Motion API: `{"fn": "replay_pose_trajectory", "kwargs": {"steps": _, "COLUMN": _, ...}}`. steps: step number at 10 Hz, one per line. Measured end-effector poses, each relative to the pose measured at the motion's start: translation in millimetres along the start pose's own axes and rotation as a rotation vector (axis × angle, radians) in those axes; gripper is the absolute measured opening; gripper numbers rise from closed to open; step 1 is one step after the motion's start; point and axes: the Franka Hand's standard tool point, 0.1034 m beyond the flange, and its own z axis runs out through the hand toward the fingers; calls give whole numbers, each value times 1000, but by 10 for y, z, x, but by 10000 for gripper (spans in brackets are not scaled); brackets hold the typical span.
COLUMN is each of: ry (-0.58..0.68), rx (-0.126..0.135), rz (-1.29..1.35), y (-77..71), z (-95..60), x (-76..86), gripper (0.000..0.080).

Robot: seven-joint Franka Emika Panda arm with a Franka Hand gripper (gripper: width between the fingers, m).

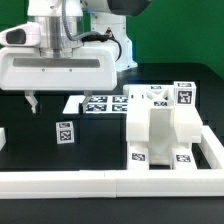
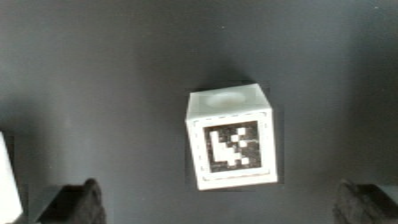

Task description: Assemble chair

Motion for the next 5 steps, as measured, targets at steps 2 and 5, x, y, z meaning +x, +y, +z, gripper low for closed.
{"fn": "replay_pose_trajectory", "kwargs": {"steps": 2, "ry": 0, "rx": 0, "rz": 0, "y": 1, "z": 1, "x": -1, "gripper": 649}}
{"fn": "replay_pose_trajectory", "kwargs": {"steps": 5, "ry": 2, "rx": -16, "rz": -44, "y": 3, "z": 39, "x": -6, "gripper": 649}}
